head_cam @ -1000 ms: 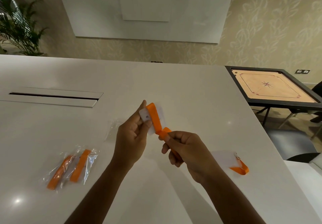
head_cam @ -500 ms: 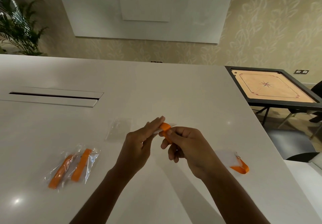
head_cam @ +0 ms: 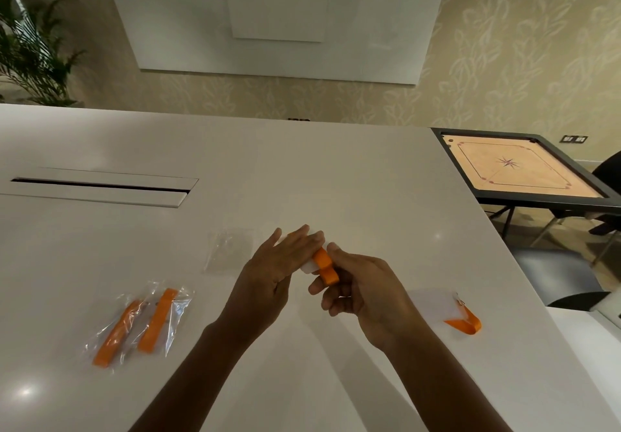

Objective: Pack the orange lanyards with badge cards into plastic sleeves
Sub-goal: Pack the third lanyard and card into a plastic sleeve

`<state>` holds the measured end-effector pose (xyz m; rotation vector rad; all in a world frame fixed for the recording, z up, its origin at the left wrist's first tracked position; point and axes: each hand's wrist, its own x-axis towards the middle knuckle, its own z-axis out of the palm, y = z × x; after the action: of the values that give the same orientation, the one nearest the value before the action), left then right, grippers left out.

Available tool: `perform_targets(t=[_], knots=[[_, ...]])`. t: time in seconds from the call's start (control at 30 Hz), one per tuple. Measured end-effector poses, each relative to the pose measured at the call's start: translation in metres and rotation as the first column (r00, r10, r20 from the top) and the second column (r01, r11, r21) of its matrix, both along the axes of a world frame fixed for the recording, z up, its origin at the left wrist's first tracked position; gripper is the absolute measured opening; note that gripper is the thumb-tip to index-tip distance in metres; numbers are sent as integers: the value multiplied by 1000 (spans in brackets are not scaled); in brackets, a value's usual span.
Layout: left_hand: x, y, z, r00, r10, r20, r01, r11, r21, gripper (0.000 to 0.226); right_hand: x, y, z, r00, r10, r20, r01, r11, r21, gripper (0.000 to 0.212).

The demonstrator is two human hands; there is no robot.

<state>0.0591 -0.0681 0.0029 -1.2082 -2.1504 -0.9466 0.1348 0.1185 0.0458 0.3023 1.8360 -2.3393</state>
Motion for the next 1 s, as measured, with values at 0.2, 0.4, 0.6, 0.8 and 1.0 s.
perform_targets(t=[0.2,0.4,0.6,0.8,1.0], knots=[[-9,-5,-6,999,-40,-27,39,999,-32,62,-3,-3,-9,997,-59,45,60,998,-3,44],[-25,-15,-17,990,92,105,-106,985,133,57,-7,-7,-15,988,-149,52,144,986,78,40],[-80,-47,-48,718,522,462,-581,814,-17,23,-5,-8,-22,979,-202,34,197,975,103,40],[-130,-64,-73,398,795,459,-637,599,-486,51,-3,-11,-25,976,-218,23,213,968,130,40],[-148,-65,-86,333,848,413,-606,528,-595,70,-4,-10,-27,970,-242,16,236,959,159,42]])
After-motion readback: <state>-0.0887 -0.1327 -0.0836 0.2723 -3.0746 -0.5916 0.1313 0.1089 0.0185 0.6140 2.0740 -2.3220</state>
